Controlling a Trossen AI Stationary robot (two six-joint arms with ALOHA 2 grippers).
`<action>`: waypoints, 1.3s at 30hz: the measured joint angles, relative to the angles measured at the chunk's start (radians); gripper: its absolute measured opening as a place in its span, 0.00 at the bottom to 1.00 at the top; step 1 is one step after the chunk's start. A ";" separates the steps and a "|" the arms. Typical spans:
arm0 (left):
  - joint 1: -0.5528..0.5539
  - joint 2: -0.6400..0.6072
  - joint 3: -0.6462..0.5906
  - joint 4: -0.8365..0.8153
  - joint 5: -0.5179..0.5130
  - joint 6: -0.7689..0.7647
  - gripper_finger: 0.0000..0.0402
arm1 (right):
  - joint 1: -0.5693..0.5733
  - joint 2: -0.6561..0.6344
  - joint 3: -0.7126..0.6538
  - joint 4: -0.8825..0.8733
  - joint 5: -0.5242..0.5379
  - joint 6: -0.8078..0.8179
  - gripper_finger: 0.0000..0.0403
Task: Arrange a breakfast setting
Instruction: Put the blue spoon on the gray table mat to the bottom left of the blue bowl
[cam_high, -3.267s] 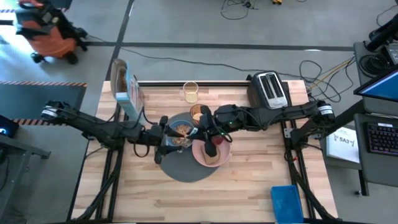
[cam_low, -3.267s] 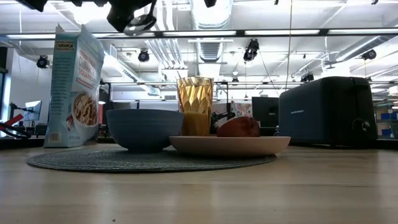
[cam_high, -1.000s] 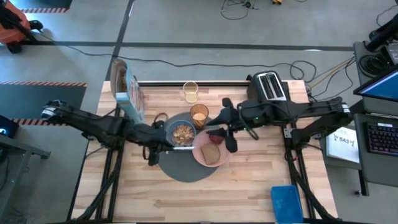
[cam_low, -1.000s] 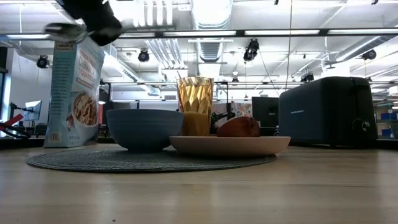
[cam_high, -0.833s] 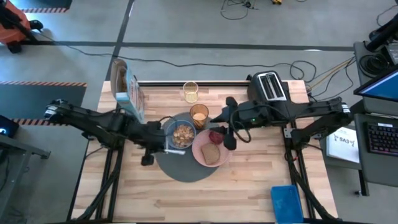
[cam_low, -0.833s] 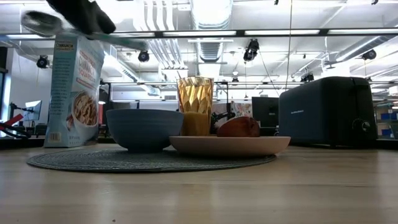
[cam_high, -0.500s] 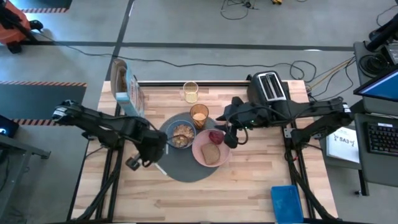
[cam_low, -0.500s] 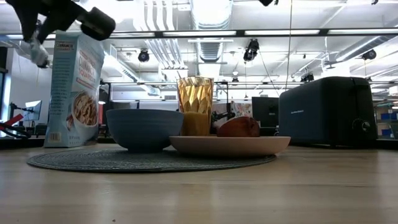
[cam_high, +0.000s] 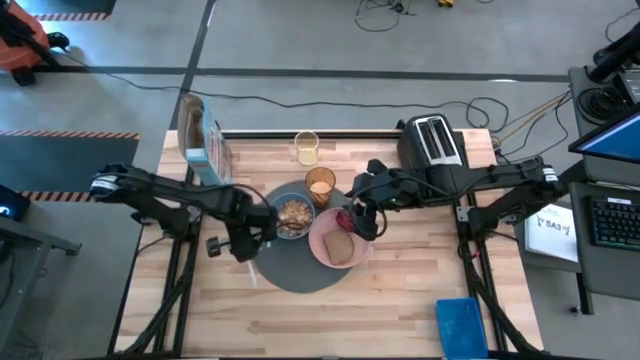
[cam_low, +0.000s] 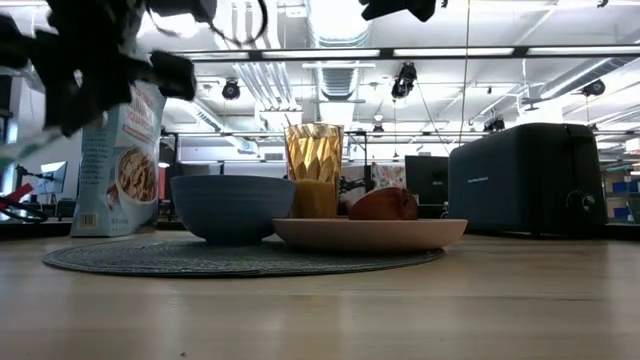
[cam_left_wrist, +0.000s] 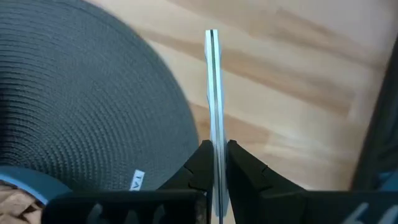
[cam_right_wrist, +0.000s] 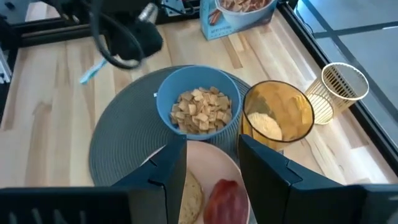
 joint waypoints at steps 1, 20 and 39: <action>0.013 0.009 -0.010 0.010 -0.001 0.026 0.03 | 0.000 0.004 0.000 0.004 0.000 0.000 0.33; 0.109 0.084 -0.095 0.231 -0.005 0.207 0.03 | -0.005 0.005 0.000 0.007 0.000 -0.023 0.31; 0.151 0.124 -0.191 0.398 -0.123 0.191 0.09 | -0.005 0.005 0.000 0.007 0.001 -0.059 0.31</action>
